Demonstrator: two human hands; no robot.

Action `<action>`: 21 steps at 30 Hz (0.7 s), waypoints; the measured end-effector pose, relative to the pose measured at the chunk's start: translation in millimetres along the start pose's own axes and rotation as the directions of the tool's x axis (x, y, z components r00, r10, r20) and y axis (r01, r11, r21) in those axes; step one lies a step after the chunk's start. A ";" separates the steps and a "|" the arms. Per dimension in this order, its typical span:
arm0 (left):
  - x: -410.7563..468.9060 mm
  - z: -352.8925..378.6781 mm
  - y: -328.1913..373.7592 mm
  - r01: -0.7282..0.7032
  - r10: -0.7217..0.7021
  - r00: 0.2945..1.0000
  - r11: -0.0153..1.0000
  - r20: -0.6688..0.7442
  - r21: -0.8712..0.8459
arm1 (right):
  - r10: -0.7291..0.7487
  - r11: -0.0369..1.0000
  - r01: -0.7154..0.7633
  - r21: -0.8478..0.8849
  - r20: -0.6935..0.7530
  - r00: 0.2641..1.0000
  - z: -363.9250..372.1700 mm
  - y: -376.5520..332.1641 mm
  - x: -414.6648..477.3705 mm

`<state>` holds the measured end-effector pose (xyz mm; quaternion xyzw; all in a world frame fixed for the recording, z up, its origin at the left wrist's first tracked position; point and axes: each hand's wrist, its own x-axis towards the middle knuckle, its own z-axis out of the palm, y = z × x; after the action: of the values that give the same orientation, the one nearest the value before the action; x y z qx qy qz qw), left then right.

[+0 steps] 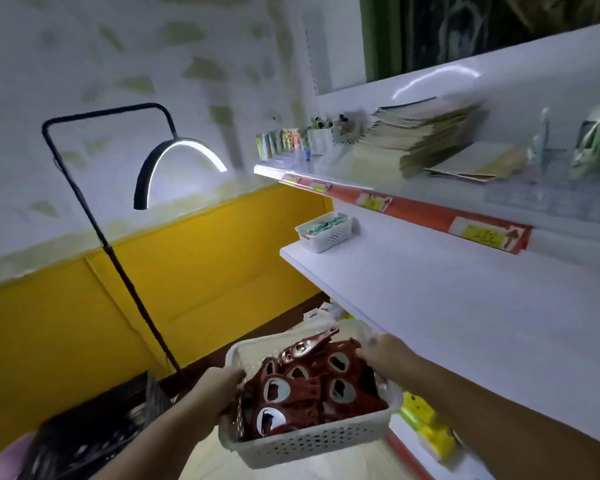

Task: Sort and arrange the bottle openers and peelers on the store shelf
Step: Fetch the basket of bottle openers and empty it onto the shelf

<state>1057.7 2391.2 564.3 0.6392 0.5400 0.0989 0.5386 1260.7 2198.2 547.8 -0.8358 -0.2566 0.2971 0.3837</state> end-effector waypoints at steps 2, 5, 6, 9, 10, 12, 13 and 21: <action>32.6 12.6 15.1 0.025 -0.027 0.996 0.999 0.082 0.027 | 0.034 0.999 -0.033 0.030 -0.028 0.999 -11.6 0.5 25.6; 69.1 39.8 50.0 0.000 -0.016 0.988 0.995 0.151 0.104 | 0.119 0.992 -0.117 0.043 -0.052 0.992 -31.8 7.0 56.3; 78.5 50.2 60.4 -0.020 0.002 0.986 0.994 0.166 0.112 | 0.148 0.988 -0.145 0.049 -0.066 0.987 -38.7 10.3 65.8; 102.2 77.9 84.2 -0.070 0.032 0.962 0.989 0.270 0.134 | 0.228 0.974 -0.223 0.050 -0.122 0.966 -59.7 19.2 85.1; 113.1 84.3 91.0 -0.078 0.033 0.946 0.989 0.323 0.127 | 0.256 0.966 -0.250 0.059 -0.131 0.958 -63.6 22.2 88.3; 135.0 91.3 110.9 -0.093 0.036 0.903 0.989 0.428 0.111 | 0.306 0.950 -0.288 0.123 -0.161 0.938 -69.8 27.8 97.6; 145.8 93.4 121.5 -0.098 0.034 0.878 0.989 0.477 0.111 | 0.329 0.939 -0.302 0.163 -0.176 0.928 -72.7 29.2 102.7; 260.0 153.3 173.6 -0.297 0.123 0.618 0.951 0.777 0.086 | 0.471 0.875 -0.344 0.340 -0.440 0.765 -62.1 39.4 138.1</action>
<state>1370.8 2537.6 522.6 0.7318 0.1908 -0.1734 0.6309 1407.2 2235.9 508.0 -0.8670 0.0809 0.1707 0.4612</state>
